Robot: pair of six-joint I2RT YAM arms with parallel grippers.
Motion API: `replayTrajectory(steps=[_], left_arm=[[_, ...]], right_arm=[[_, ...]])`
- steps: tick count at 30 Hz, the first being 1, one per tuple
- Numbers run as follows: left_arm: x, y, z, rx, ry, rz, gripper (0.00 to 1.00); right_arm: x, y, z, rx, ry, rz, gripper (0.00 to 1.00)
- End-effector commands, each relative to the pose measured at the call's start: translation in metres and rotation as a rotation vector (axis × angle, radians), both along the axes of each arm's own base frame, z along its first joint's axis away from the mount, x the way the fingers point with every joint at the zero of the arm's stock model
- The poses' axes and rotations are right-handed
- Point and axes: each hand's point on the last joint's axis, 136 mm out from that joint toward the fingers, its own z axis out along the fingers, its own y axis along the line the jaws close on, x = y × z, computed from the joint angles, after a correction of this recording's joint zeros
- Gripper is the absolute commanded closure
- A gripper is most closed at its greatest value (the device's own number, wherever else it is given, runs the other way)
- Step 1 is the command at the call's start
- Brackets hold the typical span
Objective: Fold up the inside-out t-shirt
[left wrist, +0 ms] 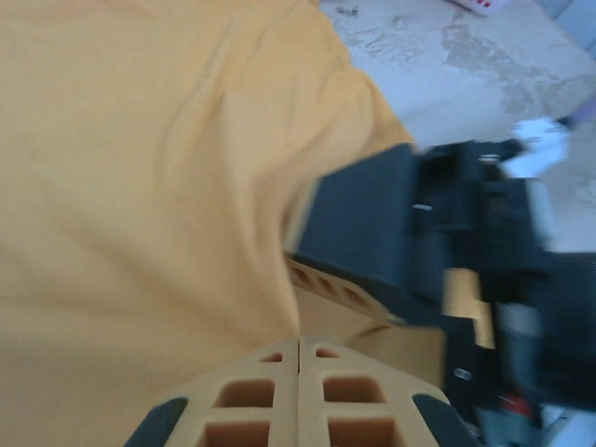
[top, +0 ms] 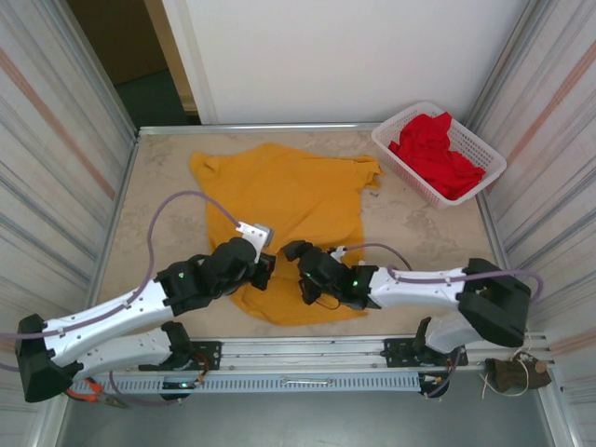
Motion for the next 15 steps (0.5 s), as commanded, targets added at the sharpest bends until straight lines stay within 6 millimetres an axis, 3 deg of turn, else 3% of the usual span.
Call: replayTrajectory(steps=[1,2,3,5,8,10,13,15], left_arm=[[-0.008,-0.003,0.012,-0.044,-0.031,-0.062,1.00],[-0.009,-0.002,0.012,-0.043,-0.035,-0.070,1.00],[-0.011,0.000,0.012,-0.038,-0.040,-0.078,1.00],[-0.012,0.007,0.013,-0.025,-0.055,-0.071,1.00],[-0.011,0.017,0.010,-0.003,-0.081,-0.055,0.96],[-0.010,0.021,0.006,0.019,-0.097,-0.050,0.74],[-0.009,0.024,-0.004,0.050,-0.106,-0.052,0.57],[-0.009,0.023,-0.012,0.067,-0.104,-0.057,0.51]], right_arm=[[0.021,0.021,0.017,0.106,-0.029,-0.011,0.12],[0.023,0.022,0.016,0.113,-0.028,-0.008,0.31],[0.026,0.023,0.020,0.123,-0.050,-0.002,0.57],[0.027,0.020,0.028,0.113,-0.076,0.019,0.97],[0.028,0.008,0.047,0.053,-0.134,0.045,1.00],[0.027,-0.002,0.060,0.016,-0.171,0.058,1.00],[0.027,-0.015,0.075,-0.030,-0.212,0.069,1.00],[0.028,-0.021,0.082,-0.039,-0.229,0.072,1.00]])
